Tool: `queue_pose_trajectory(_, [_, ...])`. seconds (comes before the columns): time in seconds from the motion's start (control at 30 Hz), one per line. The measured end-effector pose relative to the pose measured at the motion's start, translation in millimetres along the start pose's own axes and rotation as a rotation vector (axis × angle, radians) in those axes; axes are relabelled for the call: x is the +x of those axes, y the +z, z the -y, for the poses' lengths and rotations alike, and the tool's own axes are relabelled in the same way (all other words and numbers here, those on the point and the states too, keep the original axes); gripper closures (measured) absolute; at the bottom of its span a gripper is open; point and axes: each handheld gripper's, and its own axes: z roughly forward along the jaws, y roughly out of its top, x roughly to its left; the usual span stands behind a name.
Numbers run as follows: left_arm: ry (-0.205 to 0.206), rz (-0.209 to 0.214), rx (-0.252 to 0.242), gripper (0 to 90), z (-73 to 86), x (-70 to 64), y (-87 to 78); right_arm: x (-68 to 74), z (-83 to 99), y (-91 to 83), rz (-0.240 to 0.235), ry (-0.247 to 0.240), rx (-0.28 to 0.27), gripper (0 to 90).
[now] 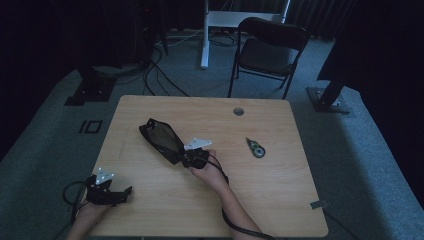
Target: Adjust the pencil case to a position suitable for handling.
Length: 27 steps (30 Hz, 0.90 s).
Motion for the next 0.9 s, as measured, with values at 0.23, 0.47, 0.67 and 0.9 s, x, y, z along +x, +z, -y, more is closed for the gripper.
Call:
queue_pose_trajectory(0.23, [0.0, 0.0, -0.001, 0.1, 0.1, 0.0, 0.1, -4.1, 5.5, -9.3, 0.008, 0.003, -0.006, 72.5])
queue_pose_trajectory(0.47, [0.0, 0.0, -0.001, 0.1, 0.0, 0.0, 0.1, -10.7, 11.5, -20.3, 0.017, 0.013, -0.002, 72.6])
queue_pose_trajectory(0.67, [0.0, 0.0, -0.001, 0.1, 0.1, 0.0, 0.1, -15.6, 18.6, -29.7, 0.027, 0.02, -0.003, 72.6])
queue_pose_trajectory(0.9, [0.0, -0.001, -0.001, 0.1, 0.0, 0.0, 0.1, -22.3, 29.3, -44.9, 0.047, 0.04, -0.008, 72.6])
